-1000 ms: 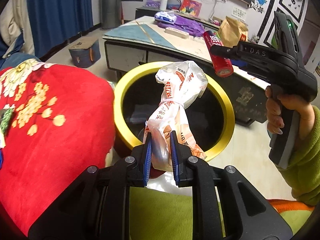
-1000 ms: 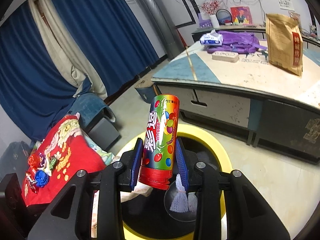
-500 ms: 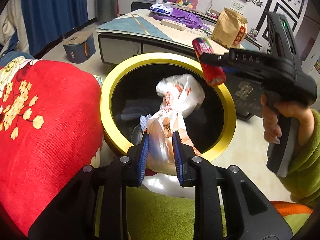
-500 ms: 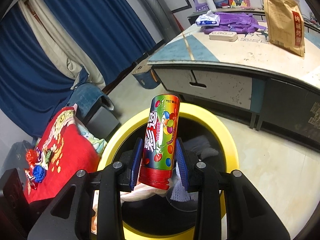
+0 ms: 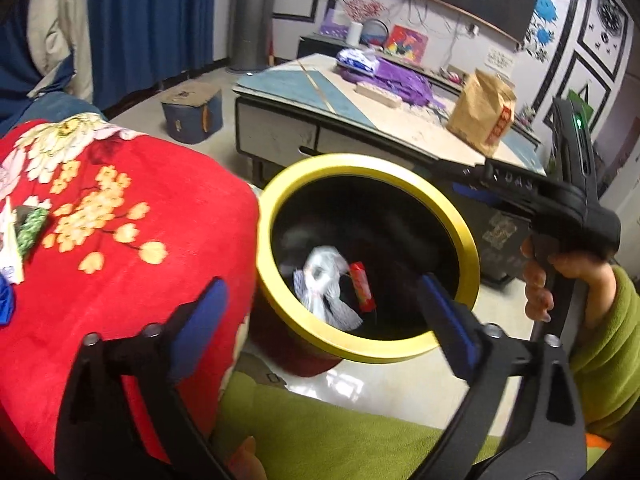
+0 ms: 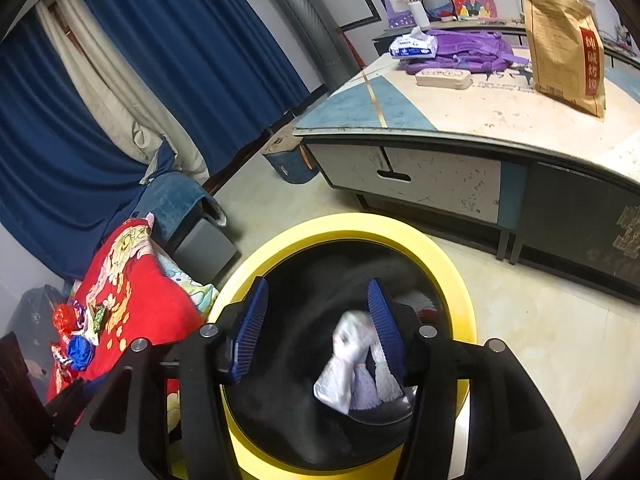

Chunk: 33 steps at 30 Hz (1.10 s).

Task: Collect trash
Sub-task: 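Open both grippers to drop the bag and candy tube into the bin, then move both open grippers back over the remaining trash on the bedspread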

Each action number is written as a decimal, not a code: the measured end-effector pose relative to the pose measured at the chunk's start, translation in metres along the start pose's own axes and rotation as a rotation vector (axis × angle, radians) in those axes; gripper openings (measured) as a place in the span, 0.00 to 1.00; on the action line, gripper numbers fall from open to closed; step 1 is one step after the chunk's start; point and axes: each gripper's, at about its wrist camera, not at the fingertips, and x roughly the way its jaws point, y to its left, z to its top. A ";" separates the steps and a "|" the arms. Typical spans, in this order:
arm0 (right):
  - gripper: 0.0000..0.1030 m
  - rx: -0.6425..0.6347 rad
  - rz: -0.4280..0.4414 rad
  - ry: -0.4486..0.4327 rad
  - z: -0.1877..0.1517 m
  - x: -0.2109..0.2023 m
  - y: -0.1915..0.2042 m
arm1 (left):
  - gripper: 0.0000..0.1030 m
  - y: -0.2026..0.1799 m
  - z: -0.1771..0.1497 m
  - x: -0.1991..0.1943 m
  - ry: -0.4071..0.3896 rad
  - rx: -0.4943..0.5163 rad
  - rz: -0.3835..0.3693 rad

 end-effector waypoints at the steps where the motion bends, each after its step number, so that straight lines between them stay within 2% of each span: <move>1: 0.52 -0.009 0.004 -0.006 0.000 -0.002 0.003 | 0.89 0.003 0.000 -0.004 -0.011 -0.012 0.006; 9: 0.53 -0.070 0.014 -0.046 0.001 -0.014 0.022 | 0.89 0.016 0.003 -0.024 -0.076 -0.058 0.059; 16: 0.60 -0.124 0.036 -0.090 0.002 -0.026 0.043 | 0.89 0.033 0.002 -0.049 -0.147 -0.097 0.114; 31: 0.64 -0.259 0.084 -0.122 -0.012 -0.039 0.096 | 0.89 0.076 -0.009 -0.099 -0.270 -0.214 0.206; 33: 0.68 -0.282 0.095 -0.126 -0.015 -0.041 0.105 | 0.89 0.079 -0.009 -0.105 -0.285 -0.216 0.222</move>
